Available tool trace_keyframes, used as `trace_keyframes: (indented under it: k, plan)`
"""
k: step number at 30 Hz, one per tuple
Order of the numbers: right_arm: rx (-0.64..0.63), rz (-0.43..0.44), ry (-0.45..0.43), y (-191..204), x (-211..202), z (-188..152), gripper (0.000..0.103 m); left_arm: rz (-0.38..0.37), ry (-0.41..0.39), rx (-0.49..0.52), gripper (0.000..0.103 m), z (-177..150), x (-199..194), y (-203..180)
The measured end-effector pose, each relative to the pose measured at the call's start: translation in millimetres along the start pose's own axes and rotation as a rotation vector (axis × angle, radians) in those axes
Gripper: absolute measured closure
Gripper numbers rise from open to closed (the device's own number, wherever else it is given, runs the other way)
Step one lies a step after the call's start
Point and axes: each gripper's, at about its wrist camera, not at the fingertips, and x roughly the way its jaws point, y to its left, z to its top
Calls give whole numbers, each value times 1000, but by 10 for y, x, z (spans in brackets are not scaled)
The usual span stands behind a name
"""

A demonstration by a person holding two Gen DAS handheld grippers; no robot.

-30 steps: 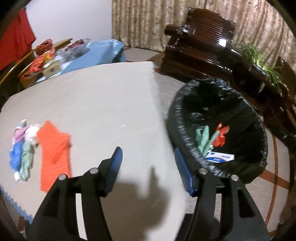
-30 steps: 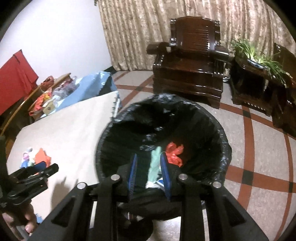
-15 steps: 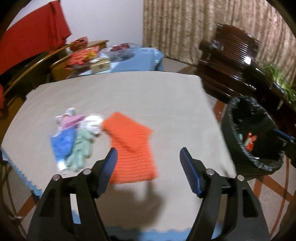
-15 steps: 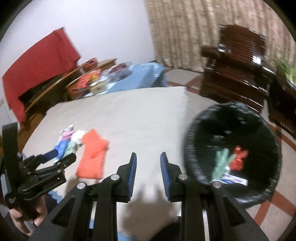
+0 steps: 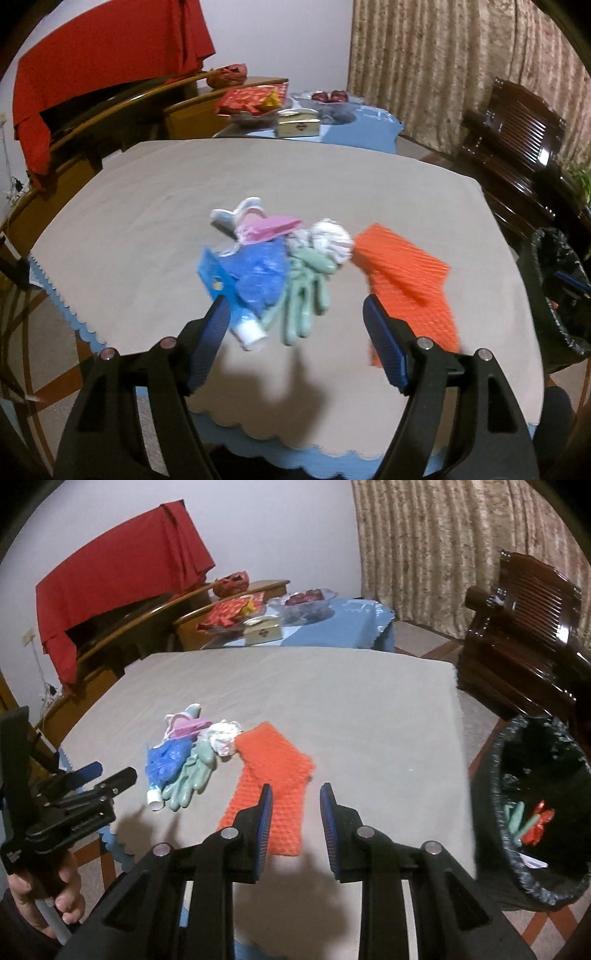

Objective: Collect trash
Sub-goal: 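Move both open tools back over the remaining trash, then grasp the orange foam mesh with the right tool while the left grasps the blue plastic bag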

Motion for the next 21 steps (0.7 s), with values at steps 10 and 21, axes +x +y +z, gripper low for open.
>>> trace_keyframes:
  k: [10,21]
  plan:
    - [-34,20,46,352,510,-36,76,4,25,-10,30,-60,314,351]
    - [-50,10,83,410,1007,7,76,2,71,5,32,-24,850,419]
